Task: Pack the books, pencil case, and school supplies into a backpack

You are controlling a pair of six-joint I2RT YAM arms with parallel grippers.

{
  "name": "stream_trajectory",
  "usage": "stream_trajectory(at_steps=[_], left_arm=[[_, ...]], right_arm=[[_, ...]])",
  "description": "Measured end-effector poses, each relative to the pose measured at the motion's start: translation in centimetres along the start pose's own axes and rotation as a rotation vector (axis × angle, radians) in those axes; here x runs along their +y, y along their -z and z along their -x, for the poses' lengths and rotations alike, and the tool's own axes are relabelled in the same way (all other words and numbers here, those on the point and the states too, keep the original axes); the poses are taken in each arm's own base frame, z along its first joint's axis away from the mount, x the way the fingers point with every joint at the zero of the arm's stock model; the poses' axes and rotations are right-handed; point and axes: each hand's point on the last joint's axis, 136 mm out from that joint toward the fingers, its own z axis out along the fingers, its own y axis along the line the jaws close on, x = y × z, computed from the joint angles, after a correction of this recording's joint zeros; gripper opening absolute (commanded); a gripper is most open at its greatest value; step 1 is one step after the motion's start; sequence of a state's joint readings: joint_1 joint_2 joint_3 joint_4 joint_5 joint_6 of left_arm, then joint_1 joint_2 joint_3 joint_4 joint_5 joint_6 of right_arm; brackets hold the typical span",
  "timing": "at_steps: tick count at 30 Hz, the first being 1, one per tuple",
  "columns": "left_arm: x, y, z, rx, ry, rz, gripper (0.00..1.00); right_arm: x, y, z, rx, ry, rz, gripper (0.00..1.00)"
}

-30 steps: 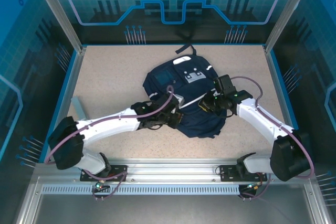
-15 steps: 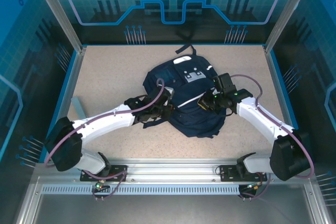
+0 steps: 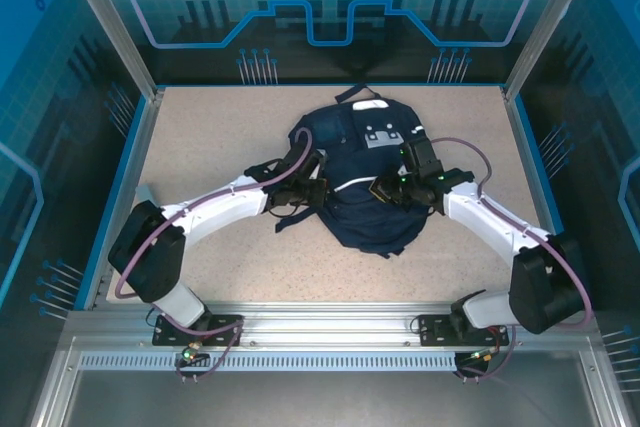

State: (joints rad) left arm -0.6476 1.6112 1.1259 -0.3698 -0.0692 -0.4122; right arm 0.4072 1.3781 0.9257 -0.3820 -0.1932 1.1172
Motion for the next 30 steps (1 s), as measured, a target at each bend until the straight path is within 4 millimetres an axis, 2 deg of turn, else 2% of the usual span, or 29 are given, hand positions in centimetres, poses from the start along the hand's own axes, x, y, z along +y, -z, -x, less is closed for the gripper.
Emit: stream_trajectory(at_steps=[2,4,6,10,11,14,17,19,22,30], left_arm=[[1.0,0.1,0.4,-0.004,0.025,0.028,0.38],[3.5,0.3,1.2,-0.021,0.085,0.089,0.56],[5.8,0.8,1.8,-0.037,0.151,0.142,0.7],[9.7,3.9,3.4,-0.107,0.278,0.219,0.87],[10.5,4.7,3.7,-0.125,0.307,0.231,0.89],[13.7,7.1,3.7,-0.168,0.406,0.288,0.93],[17.8,8.6,2.4,-0.169,0.513,0.374,0.95],[20.6,9.7,1.0,-0.157,0.577,0.443,0.95],[23.8,11.5,-0.5,-0.154,0.657,0.52,0.96],[31.0,16.4,-3.0,-0.206,0.852,0.71,0.97]], right_arm=[[0.2,-0.2,-0.3,0.004,-0.001,0.001,0.1],[0.2,-0.3,-0.5,0.007,-0.007,-0.001,0.11],[0.6,-0.6,-0.7,0.015,-0.01,-0.004,0.12],[2.6,-2.1,-1.4,0.047,0.013,-0.007,0.2],[3.2,-2.6,-1.6,0.06,0.021,-0.004,0.26],[5.1,-4.3,-2.6,0.115,0.055,0.021,0.58],[6.6,-5.1,-3.5,0.147,0.097,0.053,0.74],[7.1,-4.9,-3.6,0.145,0.122,0.064,0.8],[7.2,-4.0,-3.4,0.126,0.162,0.06,0.86],[6.8,0.1,-2.3,0.036,0.246,0.048,0.9]])
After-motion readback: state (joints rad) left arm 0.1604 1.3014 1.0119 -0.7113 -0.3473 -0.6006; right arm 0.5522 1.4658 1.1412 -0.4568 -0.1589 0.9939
